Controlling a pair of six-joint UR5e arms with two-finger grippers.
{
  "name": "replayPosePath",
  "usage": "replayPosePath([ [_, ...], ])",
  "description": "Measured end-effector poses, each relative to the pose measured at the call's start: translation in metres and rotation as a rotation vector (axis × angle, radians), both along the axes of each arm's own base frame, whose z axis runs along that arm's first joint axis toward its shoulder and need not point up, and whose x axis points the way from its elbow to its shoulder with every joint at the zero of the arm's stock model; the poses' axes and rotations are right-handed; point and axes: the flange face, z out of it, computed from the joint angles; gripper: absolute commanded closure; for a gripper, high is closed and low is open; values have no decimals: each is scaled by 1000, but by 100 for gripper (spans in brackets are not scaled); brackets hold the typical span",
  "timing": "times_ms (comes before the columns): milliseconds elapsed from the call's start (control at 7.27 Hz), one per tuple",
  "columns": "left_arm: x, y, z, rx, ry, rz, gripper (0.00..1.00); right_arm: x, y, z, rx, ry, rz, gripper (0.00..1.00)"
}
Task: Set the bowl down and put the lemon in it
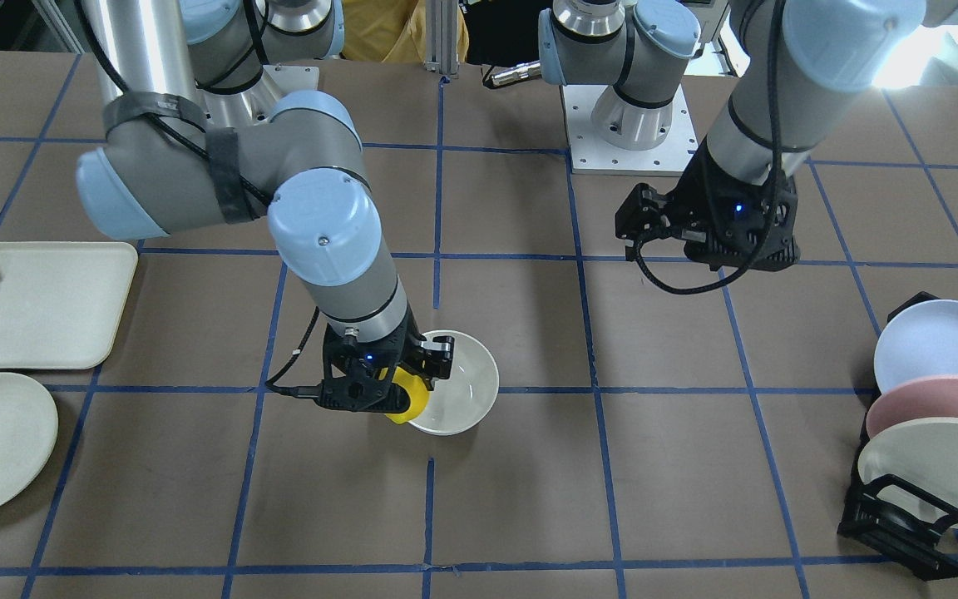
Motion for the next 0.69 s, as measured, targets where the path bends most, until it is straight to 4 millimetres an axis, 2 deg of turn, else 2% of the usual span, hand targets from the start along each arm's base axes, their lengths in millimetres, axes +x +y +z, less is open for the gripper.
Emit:
replayPosePath([
  [275, -2, 15, 28, -39, 15, -2, 0, 21, -1, -29, 8, -3, -25, 100],
  [688, -4, 23, 37, -52, 43, 9, 0, 32, 13, -56, 60, 9, -36, 100],
])
